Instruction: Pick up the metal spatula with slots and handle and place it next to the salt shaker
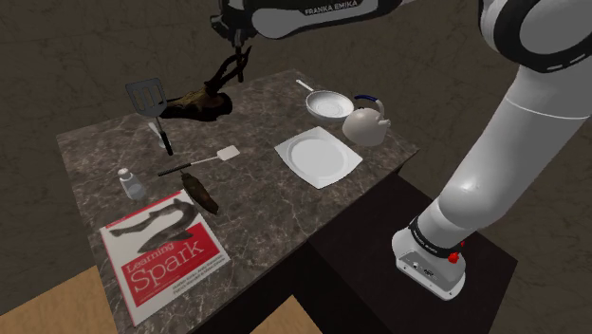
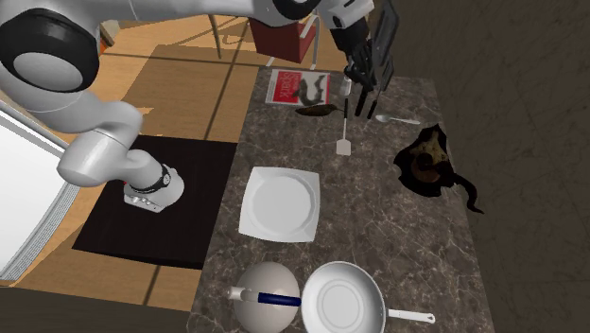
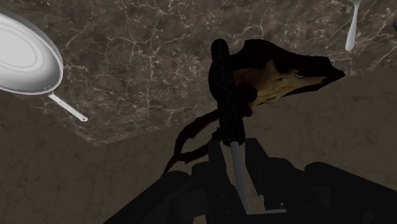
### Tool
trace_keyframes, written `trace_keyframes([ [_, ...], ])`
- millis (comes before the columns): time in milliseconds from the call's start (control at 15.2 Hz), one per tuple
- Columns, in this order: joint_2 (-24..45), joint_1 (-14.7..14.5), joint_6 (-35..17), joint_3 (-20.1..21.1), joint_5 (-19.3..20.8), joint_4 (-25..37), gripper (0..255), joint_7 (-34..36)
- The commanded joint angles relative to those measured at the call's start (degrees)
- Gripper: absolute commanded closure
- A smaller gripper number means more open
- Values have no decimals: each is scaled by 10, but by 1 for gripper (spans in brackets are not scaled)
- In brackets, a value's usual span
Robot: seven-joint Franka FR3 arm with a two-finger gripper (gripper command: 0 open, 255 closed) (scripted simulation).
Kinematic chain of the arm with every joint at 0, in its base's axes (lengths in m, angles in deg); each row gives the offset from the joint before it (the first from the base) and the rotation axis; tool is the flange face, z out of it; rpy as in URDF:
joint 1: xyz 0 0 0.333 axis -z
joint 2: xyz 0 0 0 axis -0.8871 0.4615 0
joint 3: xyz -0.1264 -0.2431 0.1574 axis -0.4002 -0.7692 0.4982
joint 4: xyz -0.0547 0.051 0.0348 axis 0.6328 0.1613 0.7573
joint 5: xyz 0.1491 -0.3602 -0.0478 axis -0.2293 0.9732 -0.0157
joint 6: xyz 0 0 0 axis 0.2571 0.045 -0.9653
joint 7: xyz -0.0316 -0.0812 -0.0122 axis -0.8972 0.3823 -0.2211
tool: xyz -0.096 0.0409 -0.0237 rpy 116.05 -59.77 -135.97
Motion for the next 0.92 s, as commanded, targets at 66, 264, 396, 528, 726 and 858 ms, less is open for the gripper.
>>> trace_keyframes([
  [66, 30, -33, 17, 9, 34, 17, 255, 48],
  [264, 67, -69, 40, 14, 65, 46, 255, 89],
  [396, 93, -96, 56, 16, 84, 69, 255, 114],
  [528, 122, -123, 73, 17, 103, 96, 255, 136],
  [726, 168, -167, 100, 15, 128, 142, 255, 164],
  [858, 200, -197, 118, 12, 144, 179, 255, 178],
])
